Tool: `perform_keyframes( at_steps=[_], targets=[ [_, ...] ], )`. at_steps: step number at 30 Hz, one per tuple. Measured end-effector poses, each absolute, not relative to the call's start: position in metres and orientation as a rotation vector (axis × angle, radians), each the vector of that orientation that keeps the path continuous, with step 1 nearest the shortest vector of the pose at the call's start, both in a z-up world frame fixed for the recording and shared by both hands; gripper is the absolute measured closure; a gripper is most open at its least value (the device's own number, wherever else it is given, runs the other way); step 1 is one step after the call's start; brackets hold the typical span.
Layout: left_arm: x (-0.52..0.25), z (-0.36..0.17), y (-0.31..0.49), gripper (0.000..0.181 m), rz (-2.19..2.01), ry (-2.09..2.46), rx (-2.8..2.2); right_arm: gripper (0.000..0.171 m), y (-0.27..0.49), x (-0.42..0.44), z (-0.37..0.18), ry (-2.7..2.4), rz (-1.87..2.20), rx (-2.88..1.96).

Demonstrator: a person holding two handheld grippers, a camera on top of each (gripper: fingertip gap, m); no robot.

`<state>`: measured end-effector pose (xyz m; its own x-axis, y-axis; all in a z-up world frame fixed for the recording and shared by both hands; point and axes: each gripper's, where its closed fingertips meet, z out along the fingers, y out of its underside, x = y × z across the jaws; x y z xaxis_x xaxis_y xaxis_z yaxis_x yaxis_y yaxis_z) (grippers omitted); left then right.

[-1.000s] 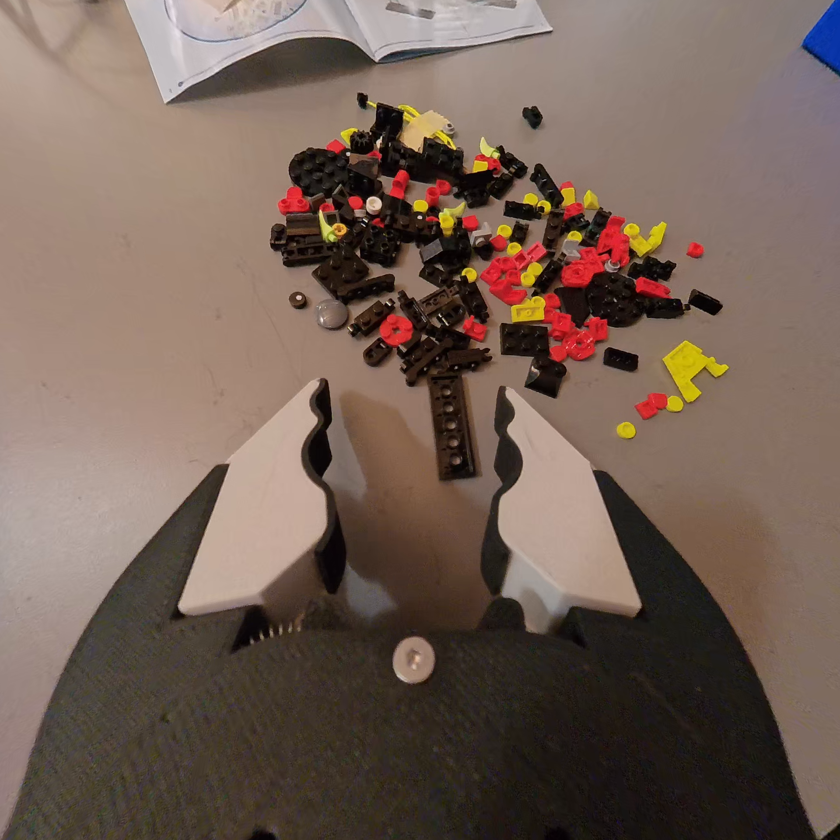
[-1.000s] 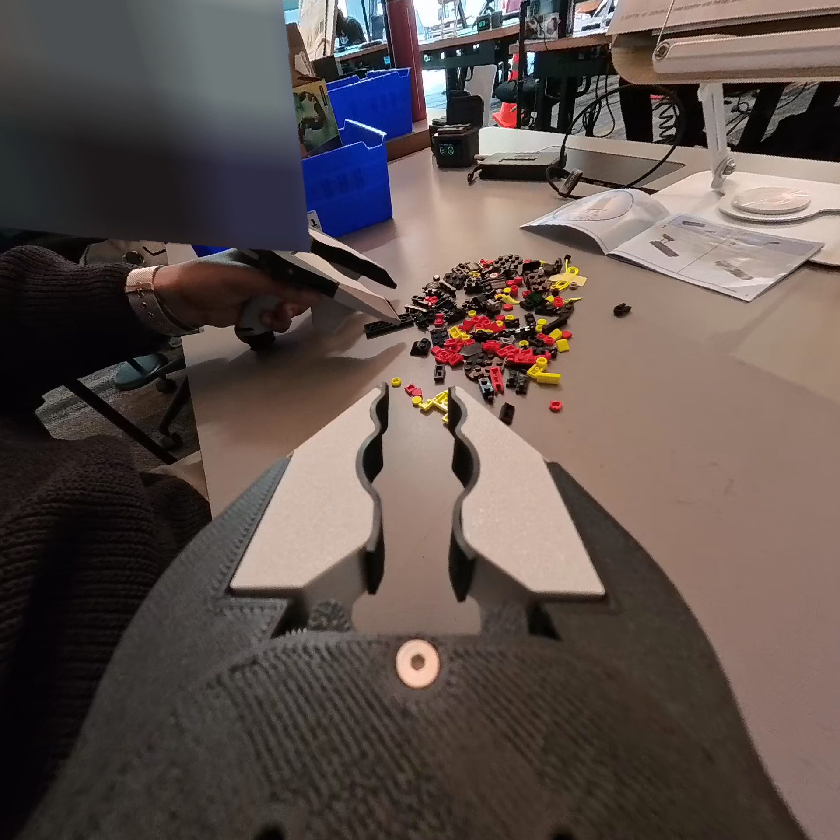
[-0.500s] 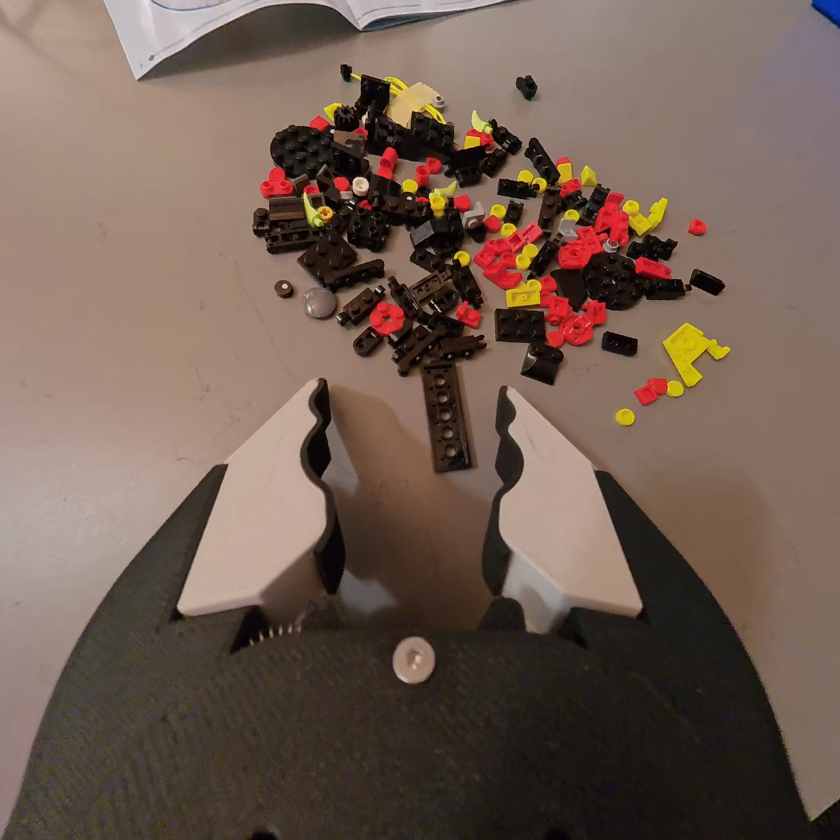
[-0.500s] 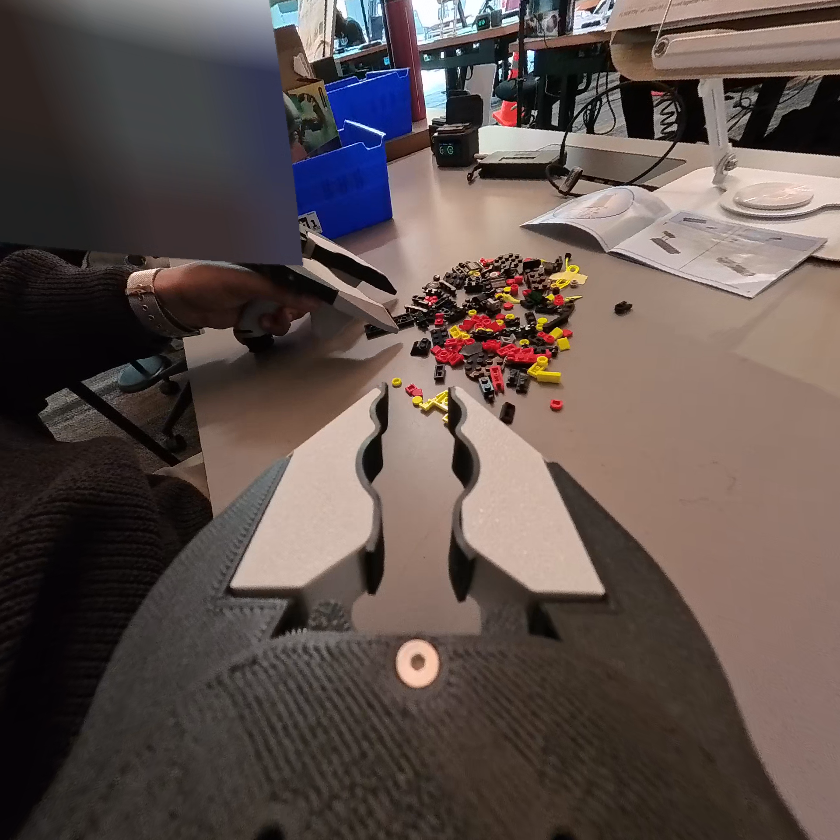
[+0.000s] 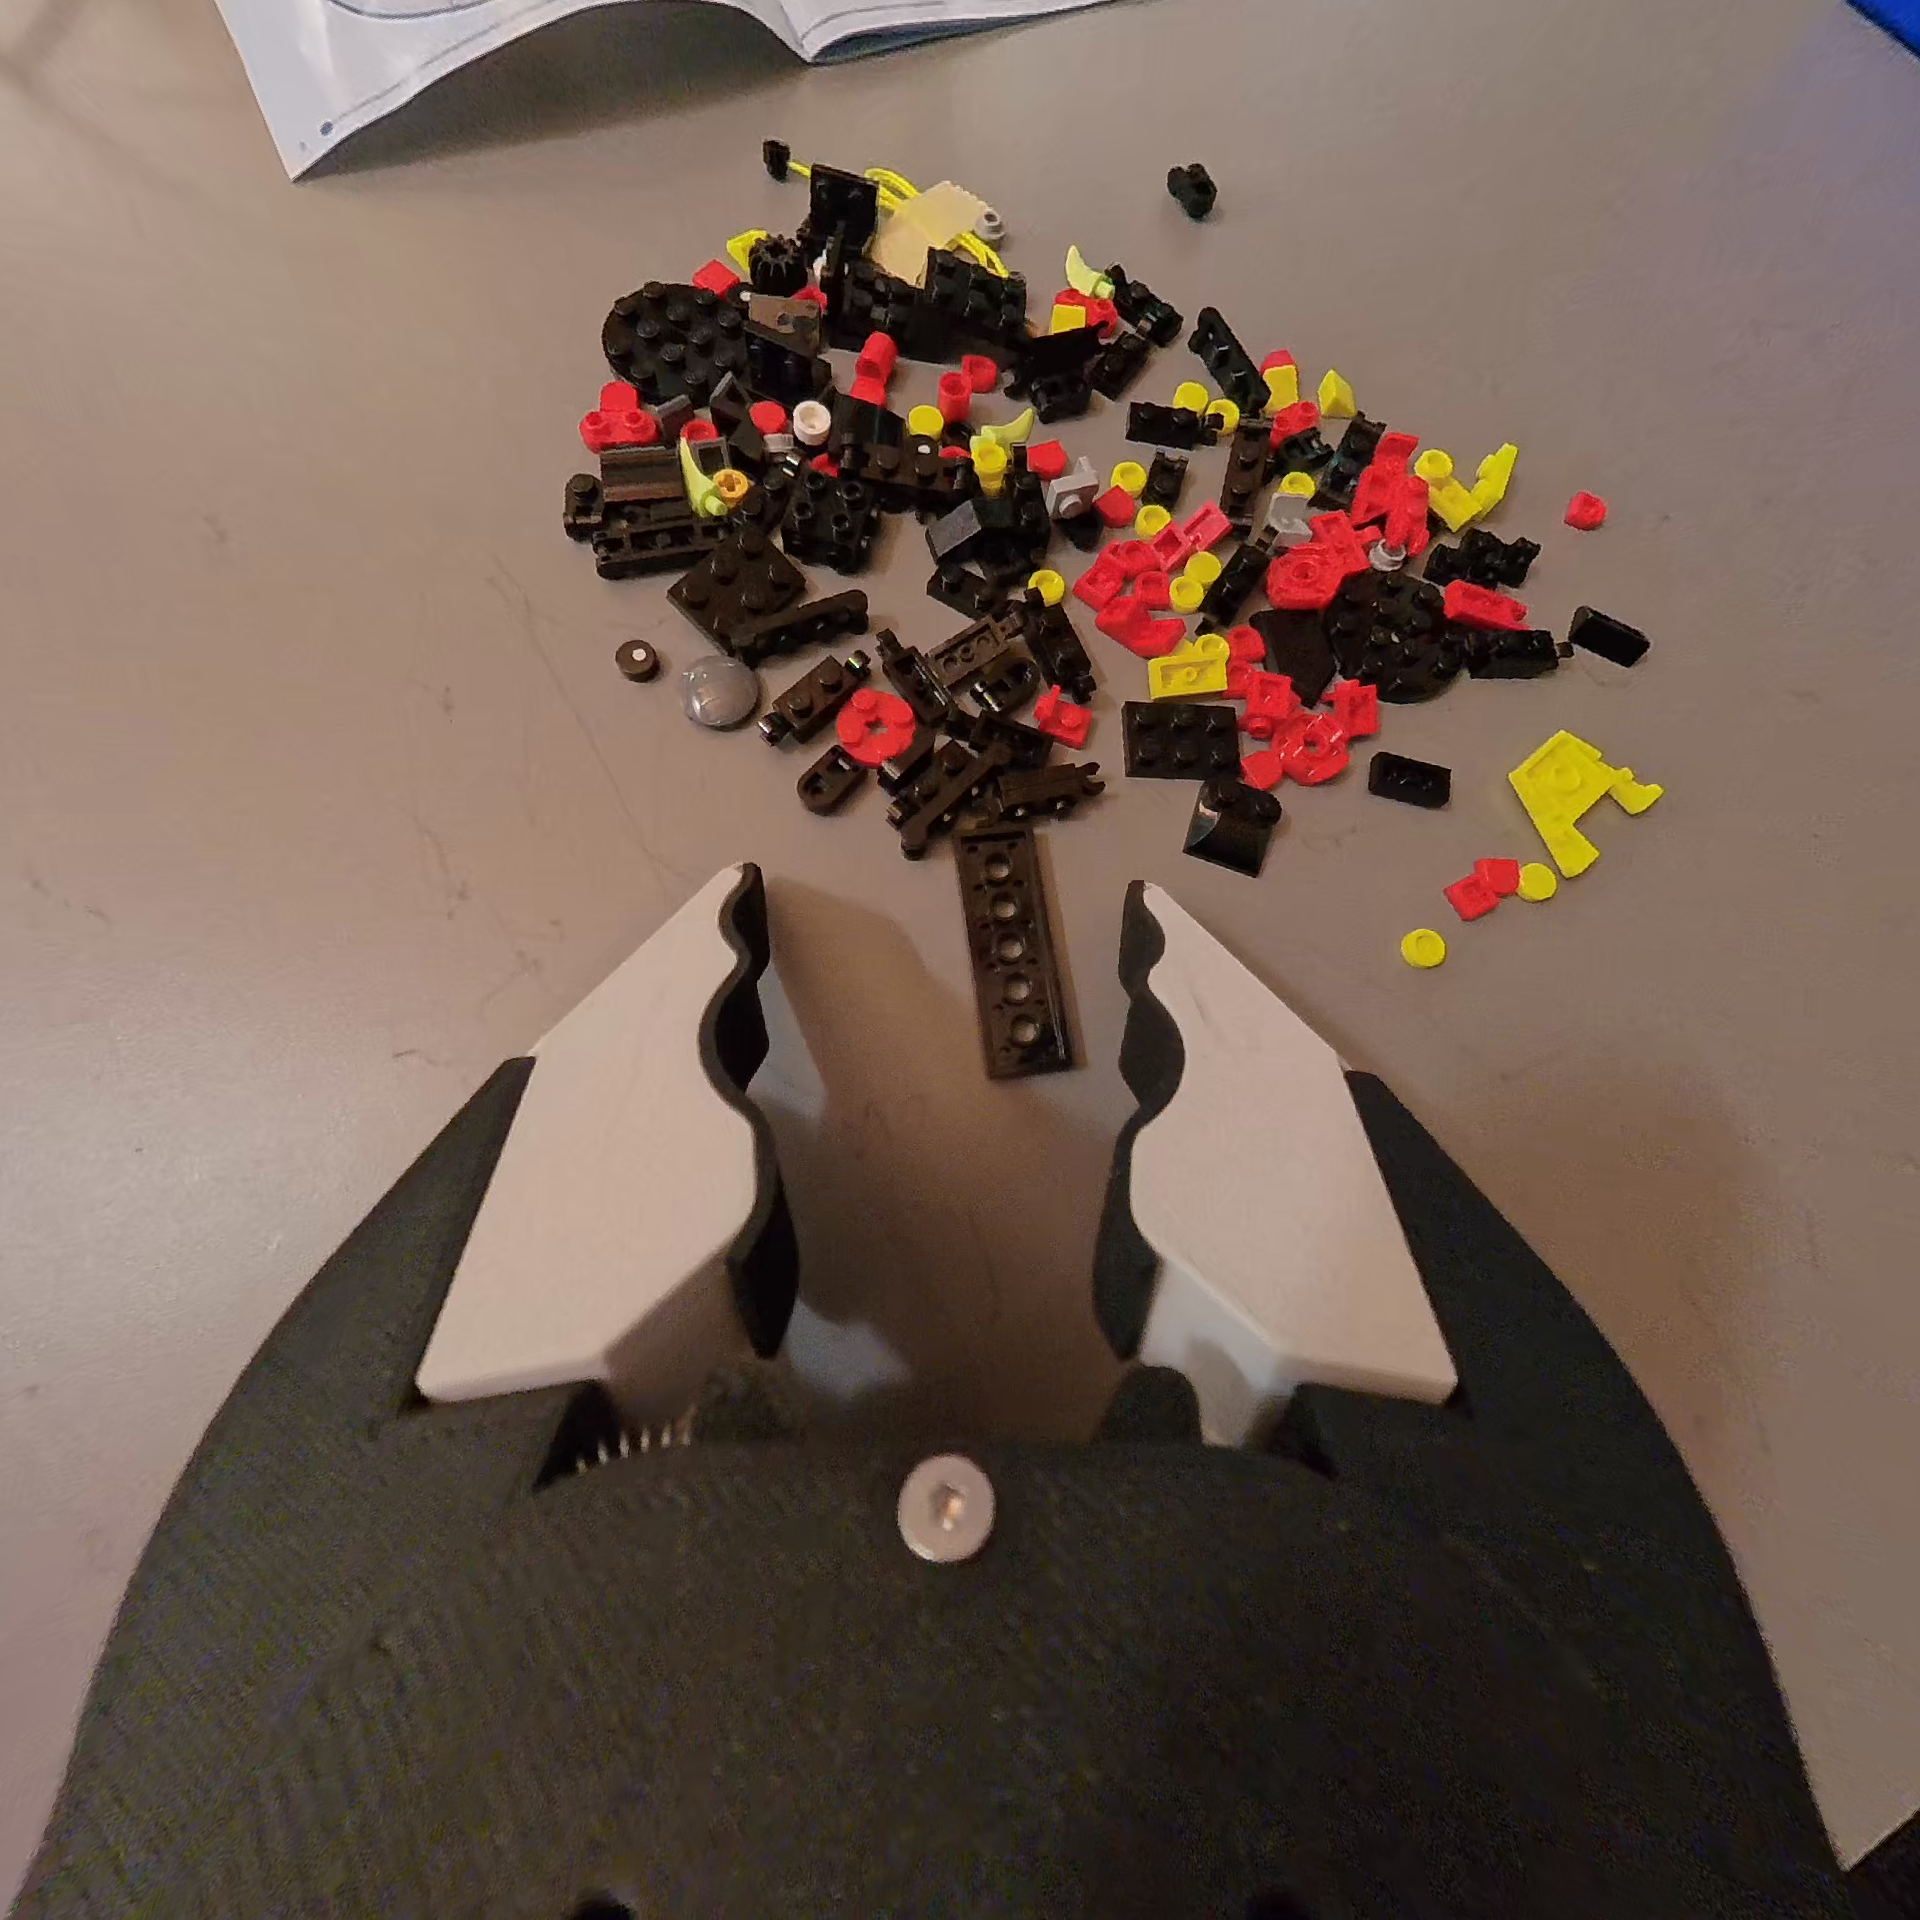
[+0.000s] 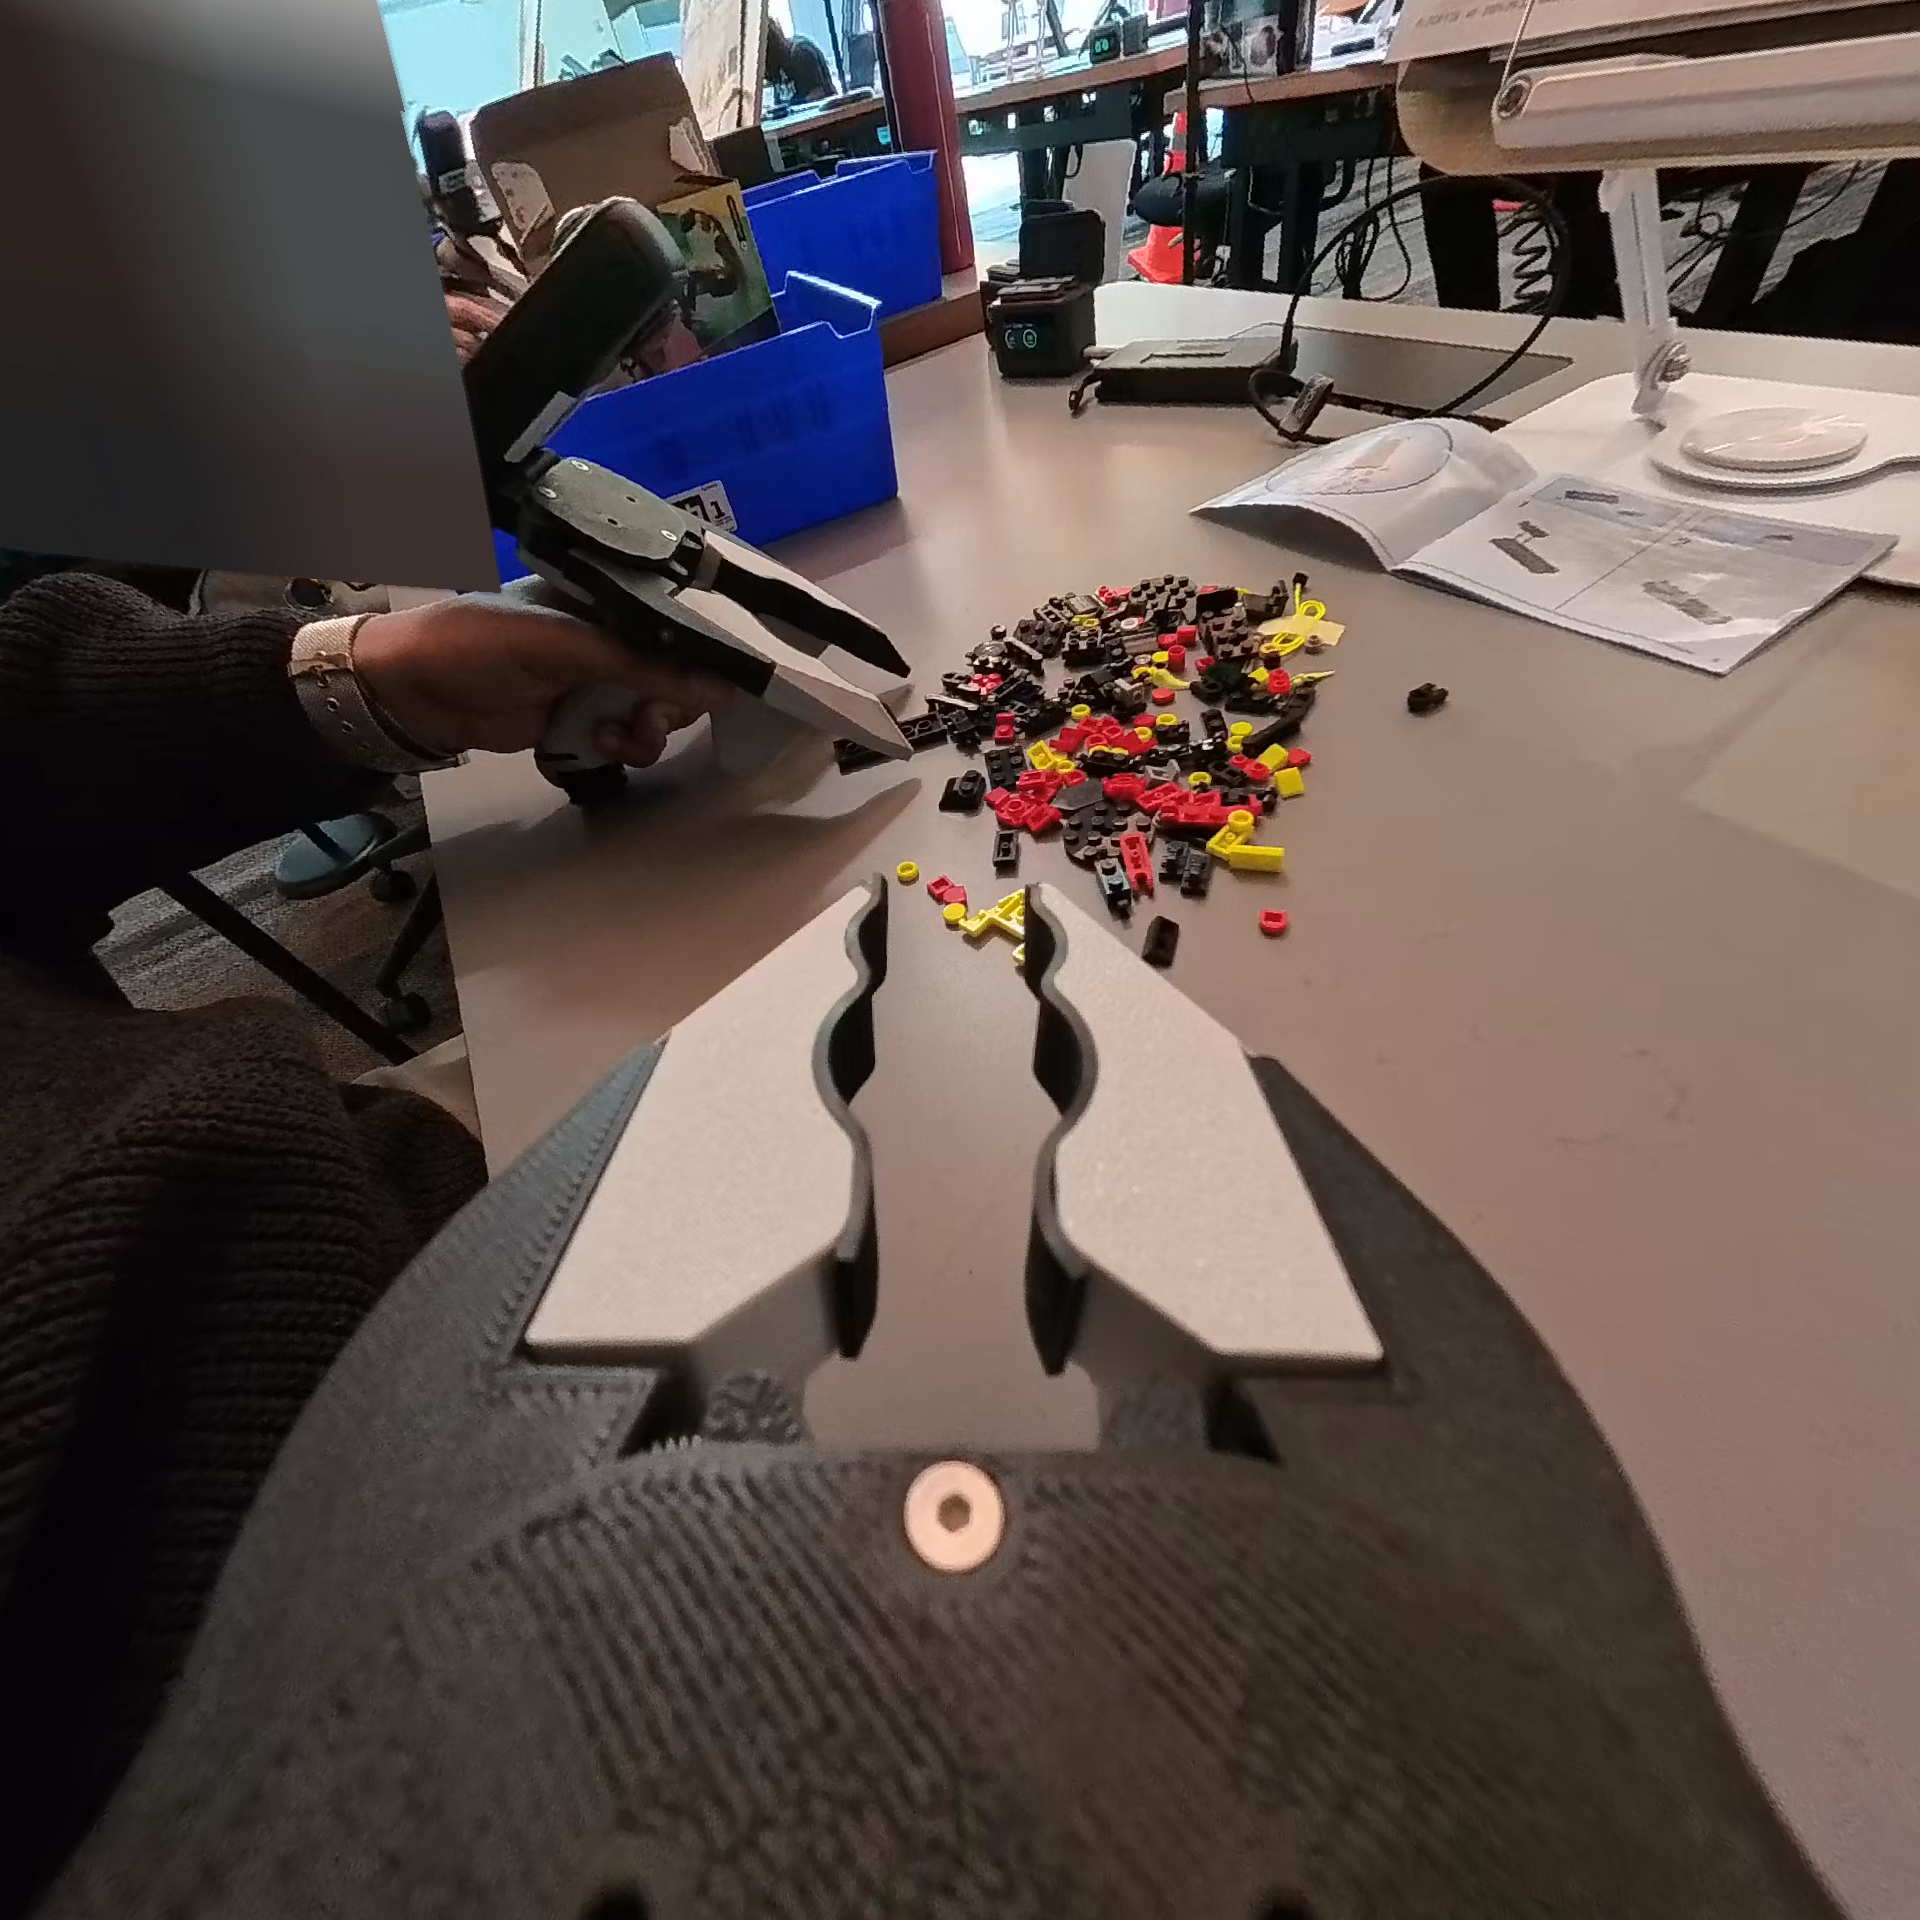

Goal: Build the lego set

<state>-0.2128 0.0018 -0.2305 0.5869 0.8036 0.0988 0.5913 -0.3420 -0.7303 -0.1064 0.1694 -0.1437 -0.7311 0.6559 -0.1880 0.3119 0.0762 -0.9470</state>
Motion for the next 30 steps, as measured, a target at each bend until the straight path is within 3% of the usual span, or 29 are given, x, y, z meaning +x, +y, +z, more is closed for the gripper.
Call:
perform_keyframes(
  at_steps=[30],
  targets=[
    [-0.2116, -0.2325, 0.0027, 0.128, 0.385, -1.090, -2.094, 0.144, 0.1706, -0.1071, -0.1413, -2.047, 1.764, -1.037]
  ],
)
